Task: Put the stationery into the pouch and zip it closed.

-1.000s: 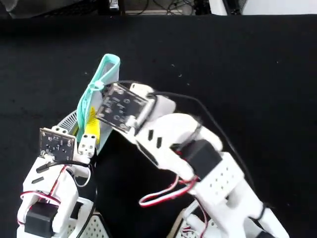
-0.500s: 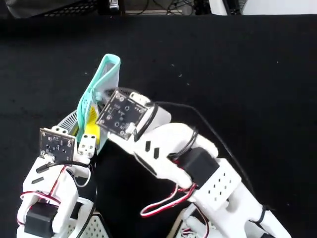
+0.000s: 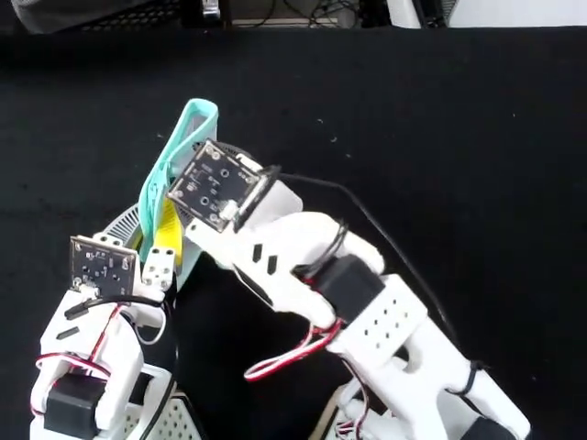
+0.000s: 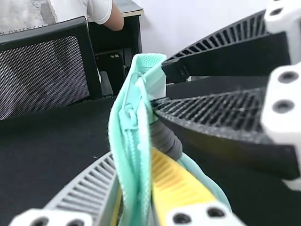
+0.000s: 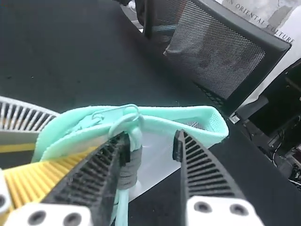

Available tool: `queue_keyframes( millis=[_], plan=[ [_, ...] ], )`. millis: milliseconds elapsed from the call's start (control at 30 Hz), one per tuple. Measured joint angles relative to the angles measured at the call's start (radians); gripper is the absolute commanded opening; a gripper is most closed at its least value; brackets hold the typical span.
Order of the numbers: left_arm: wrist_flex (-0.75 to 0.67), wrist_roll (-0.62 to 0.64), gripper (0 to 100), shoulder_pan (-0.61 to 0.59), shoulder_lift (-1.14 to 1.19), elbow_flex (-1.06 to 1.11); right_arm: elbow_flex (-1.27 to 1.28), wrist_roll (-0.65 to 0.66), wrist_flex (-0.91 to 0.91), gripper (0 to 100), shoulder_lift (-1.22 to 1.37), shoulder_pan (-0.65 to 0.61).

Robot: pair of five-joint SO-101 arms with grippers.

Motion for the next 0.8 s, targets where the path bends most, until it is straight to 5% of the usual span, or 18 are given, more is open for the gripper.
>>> queue_keyframes(
  millis=[300,800],
  plan=[
    [0.000,0.000,3,0.000,0.000,0.000,-0.006,0.034,0.000,1.0,0.008,0.000],
    [0.000,0.000,3,0.000,0.000,0.000,-0.006,0.072,0.000,1.2,0.008,0.002]
  ],
)
